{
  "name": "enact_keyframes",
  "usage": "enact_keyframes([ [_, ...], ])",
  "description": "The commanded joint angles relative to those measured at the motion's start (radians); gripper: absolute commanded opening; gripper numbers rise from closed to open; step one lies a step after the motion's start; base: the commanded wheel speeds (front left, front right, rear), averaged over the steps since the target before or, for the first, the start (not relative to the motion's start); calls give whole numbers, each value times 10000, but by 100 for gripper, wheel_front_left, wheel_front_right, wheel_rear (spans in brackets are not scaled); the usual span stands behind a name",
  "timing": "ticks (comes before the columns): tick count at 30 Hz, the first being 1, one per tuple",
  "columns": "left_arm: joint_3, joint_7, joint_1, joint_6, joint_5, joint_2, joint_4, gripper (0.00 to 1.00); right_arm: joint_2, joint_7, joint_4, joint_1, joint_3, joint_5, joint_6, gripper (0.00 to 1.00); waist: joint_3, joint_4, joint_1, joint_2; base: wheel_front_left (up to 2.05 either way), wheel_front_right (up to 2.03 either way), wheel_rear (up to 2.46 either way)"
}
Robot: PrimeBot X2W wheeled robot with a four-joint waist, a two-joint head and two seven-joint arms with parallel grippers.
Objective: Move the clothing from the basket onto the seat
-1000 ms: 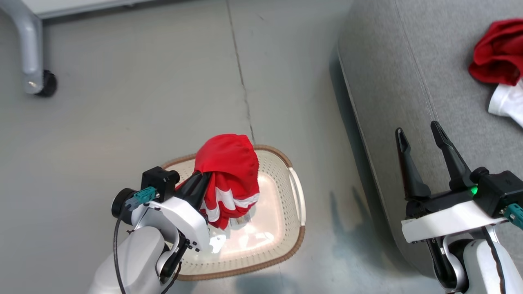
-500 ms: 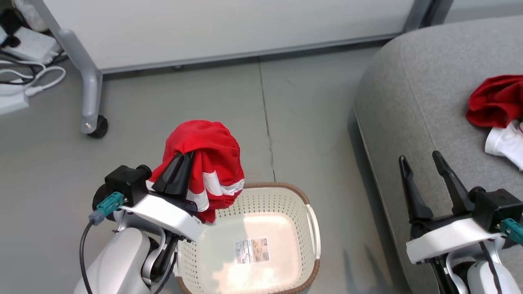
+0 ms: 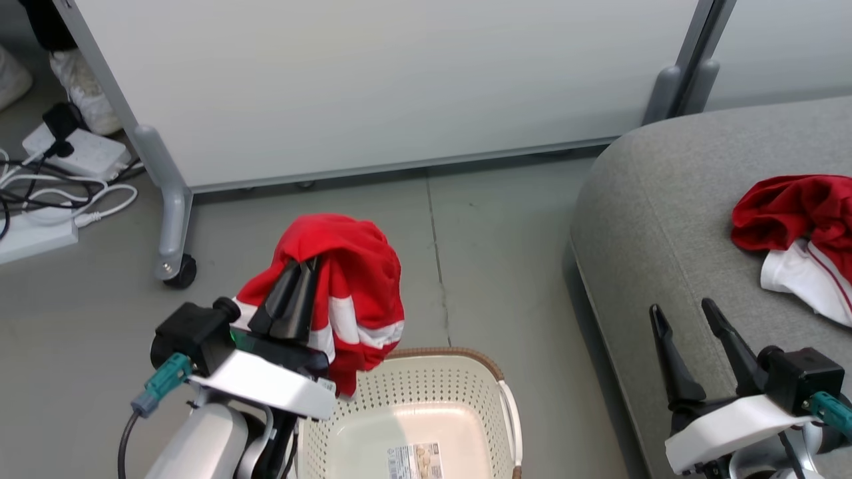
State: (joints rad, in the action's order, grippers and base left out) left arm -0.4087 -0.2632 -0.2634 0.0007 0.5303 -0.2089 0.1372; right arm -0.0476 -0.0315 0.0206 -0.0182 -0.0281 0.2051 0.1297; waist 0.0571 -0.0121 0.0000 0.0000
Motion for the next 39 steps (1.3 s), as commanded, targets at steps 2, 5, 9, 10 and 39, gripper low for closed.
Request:
enact_keyframes([
  [2,-13,-21,308,56,-80,-47,-189,0,-59,78,-26,246,13,56,20,100,-295,-83,0,0,0,0,0],
  [5,-120,-4,571,82,-169,-142,-336,0,-59,135,-37,395,-11,132,20,100,-480,-143,0,0,0,0,0],
  [9,-174,28,855,187,-220,-219,-535,0,-57,205,-42,525,-39,153,20,100,-644,-200,0,0,0,0,0],
  [10,-180,32,923,204,-214,-231,-586,0,-57,190,-51,546,-47,166,20,100,-667,-208,0,0,0,0,0],
  [39,-312,128,883,397,-140,-400,-936,0,-50,-92,126,-194,-1258,791,20,100,-752,-319,0,0,0,0,0],
])
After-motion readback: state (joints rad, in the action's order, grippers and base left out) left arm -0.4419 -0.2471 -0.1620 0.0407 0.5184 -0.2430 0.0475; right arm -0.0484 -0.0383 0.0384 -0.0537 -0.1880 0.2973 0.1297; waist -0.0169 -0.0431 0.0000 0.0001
